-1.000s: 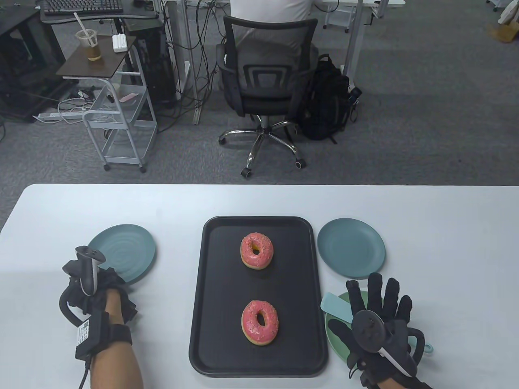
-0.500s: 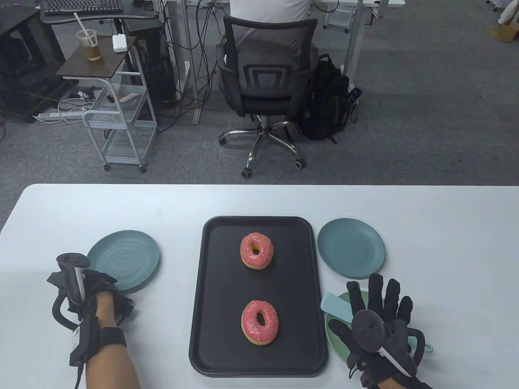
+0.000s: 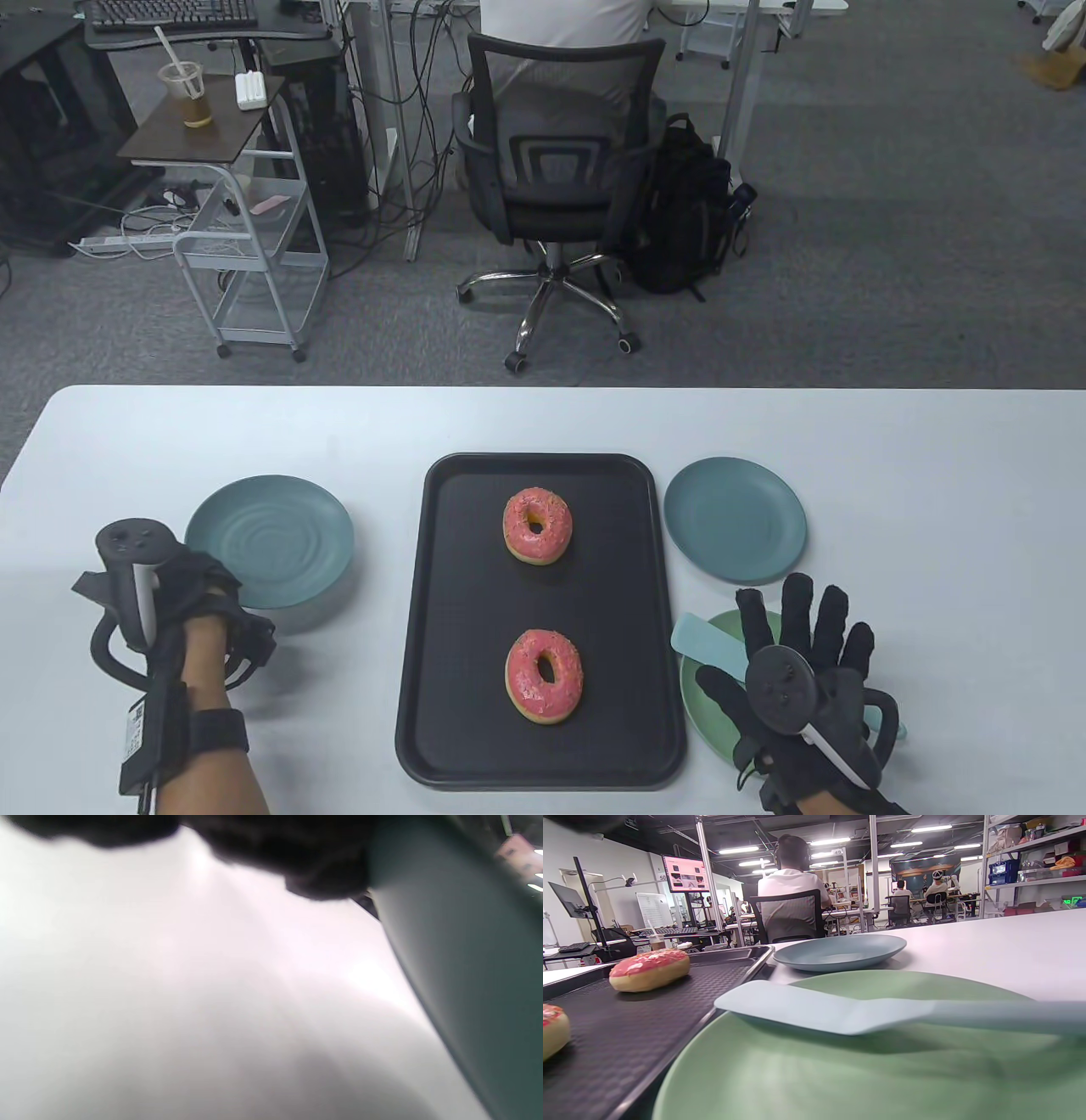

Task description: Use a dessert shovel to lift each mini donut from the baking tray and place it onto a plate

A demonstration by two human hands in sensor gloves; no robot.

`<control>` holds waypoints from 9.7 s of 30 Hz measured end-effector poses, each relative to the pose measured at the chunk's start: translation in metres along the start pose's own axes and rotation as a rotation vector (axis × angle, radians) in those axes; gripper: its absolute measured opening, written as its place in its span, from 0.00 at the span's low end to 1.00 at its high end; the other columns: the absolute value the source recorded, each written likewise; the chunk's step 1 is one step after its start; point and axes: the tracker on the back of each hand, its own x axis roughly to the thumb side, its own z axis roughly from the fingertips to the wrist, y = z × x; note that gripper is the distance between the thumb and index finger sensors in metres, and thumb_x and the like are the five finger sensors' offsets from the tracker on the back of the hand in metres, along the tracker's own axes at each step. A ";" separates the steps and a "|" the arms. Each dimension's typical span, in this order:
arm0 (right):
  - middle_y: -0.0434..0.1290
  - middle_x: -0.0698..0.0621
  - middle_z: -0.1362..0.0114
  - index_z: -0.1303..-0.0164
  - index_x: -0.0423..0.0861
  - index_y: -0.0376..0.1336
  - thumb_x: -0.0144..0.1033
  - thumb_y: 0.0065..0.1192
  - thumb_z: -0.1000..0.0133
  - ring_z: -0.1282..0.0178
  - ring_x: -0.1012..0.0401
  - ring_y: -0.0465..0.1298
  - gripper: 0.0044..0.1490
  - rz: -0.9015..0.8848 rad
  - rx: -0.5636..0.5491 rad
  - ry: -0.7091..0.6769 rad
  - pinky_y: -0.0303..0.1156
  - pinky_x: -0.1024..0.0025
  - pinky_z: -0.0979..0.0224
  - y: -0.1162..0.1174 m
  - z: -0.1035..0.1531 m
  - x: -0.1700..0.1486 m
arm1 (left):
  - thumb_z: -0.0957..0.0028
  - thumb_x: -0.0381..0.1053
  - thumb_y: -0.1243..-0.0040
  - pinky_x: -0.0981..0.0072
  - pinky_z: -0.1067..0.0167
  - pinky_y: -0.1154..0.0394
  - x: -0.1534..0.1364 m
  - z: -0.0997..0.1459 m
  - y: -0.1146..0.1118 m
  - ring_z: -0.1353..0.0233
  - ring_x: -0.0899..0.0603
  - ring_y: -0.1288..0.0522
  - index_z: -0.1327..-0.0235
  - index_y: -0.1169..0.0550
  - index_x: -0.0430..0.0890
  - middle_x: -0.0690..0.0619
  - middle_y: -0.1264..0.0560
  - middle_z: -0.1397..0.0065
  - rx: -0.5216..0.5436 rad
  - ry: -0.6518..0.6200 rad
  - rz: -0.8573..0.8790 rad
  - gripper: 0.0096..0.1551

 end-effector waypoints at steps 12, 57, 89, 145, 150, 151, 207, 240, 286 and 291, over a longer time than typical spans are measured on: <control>0.25 0.36 0.13 0.15 0.51 0.38 0.72 0.51 0.56 0.18 0.30 0.25 0.63 -0.007 0.062 0.063 0.24 0.25 0.28 0.009 -0.009 -0.016 | 0.54 0.56 0.44 0.65 0.75 0.14 0.069 0.115 -0.027 0.79 0.54 0.14 0.43 0.28 0.50 0.56 0.16 0.58 -0.212 -0.430 0.065 0.26; 0.71 0.34 0.29 0.27 0.39 0.61 0.64 0.42 0.51 0.36 0.37 0.71 0.52 -0.241 -0.061 -0.155 0.61 0.38 0.33 0.006 0.012 0.028 | 0.54 0.56 0.44 0.65 0.74 0.14 0.063 0.188 -0.104 0.77 0.53 0.14 0.43 0.29 0.51 0.56 0.17 0.57 -0.572 -0.621 0.120 0.26; 0.81 0.50 0.80 0.75 0.40 0.77 0.52 0.60 0.48 0.81 0.53 0.76 0.27 -0.629 0.033 -0.139 0.74 0.50 0.62 0.015 0.010 0.033 | 0.54 0.56 0.44 0.65 0.73 0.14 0.071 0.217 -0.116 0.76 0.54 0.13 0.43 0.29 0.51 0.56 0.17 0.56 -0.717 -0.733 0.133 0.26; 0.80 0.47 0.75 0.69 0.36 0.76 0.49 0.59 0.47 0.77 0.52 0.76 0.28 -0.605 -0.151 0.863 0.73 0.49 0.56 -0.007 -0.108 -0.246 | 0.54 0.65 0.43 0.57 0.60 0.17 0.057 0.166 -0.104 0.64 0.46 0.14 0.46 0.28 0.55 0.53 0.20 0.48 -0.702 -0.630 0.119 0.26; 0.80 0.47 0.74 0.68 0.36 0.75 0.49 0.58 0.46 0.76 0.52 0.76 0.28 -0.603 -0.118 0.885 0.73 0.49 0.56 0.004 -0.114 -0.253 | 0.54 0.65 0.43 0.56 0.60 0.17 0.056 0.163 -0.100 0.64 0.46 0.14 0.46 0.28 0.55 0.53 0.20 0.47 -0.668 -0.613 0.095 0.26; 0.80 0.47 0.74 0.67 0.36 0.75 0.49 0.58 0.46 0.76 0.52 0.76 0.28 -0.603 -0.113 0.889 0.73 0.49 0.56 0.006 -0.115 -0.254 | 0.54 0.65 0.43 0.56 0.60 0.17 0.056 0.162 -0.099 0.64 0.46 0.14 0.46 0.28 0.55 0.53 0.20 0.47 -0.658 -0.608 0.100 0.26; 0.58 0.31 0.18 0.22 0.43 0.54 0.59 0.66 0.53 0.24 0.34 0.60 0.54 -0.253 0.114 0.197 0.59 0.39 0.29 -0.025 -0.052 -0.146 | 0.55 0.65 0.42 0.53 0.53 0.20 0.044 0.143 -0.108 0.54 0.45 0.16 0.38 0.32 0.55 0.50 0.25 0.37 -0.420 -0.491 -0.331 0.33; 0.74 0.39 0.38 0.38 0.38 0.70 0.47 0.71 0.54 0.44 0.42 0.72 0.38 0.360 0.147 -0.079 0.65 0.44 0.38 0.037 -0.022 -0.068 | 0.55 0.63 0.39 0.55 0.58 0.18 0.046 0.142 -0.134 0.60 0.47 0.15 0.35 0.32 0.54 0.53 0.22 0.45 -0.362 -0.455 -0.529 0.34; 0.72 0.40 0.33 0.33 0.45 0.66 0.38 0.69 0.53 0.40 0.44 0.75 0.35 0.284 0.119 -0.011 0.66 0.43 0.28 0.034 -0.169 0.074 | 0.53 0.61 0.42 0.58 0.61 0.17 0.055 0.148 -0.141 0.64 0.50 0.15 0.29 0.39 0.51 0.54 0.22 0.51 -0.394 -0.456 -0.610 0.39; 0.72 0.40 0.33 0.33 0.45 0.67 0.38 0.69 0.53 0.40 0.44 0.75 0.35 0.270 0.127 -0.043 0.66 0.43 0.28 0.038 -0.172 0.093 | 0.54 0.60 0.41 0.59 0.62 0.17 0.055 0.148 -0.141 0.65 0.50 0.15 0.30 0.38 0.50 0.54 0.22 0.52 -0.392 -0.456 -0.612 0.39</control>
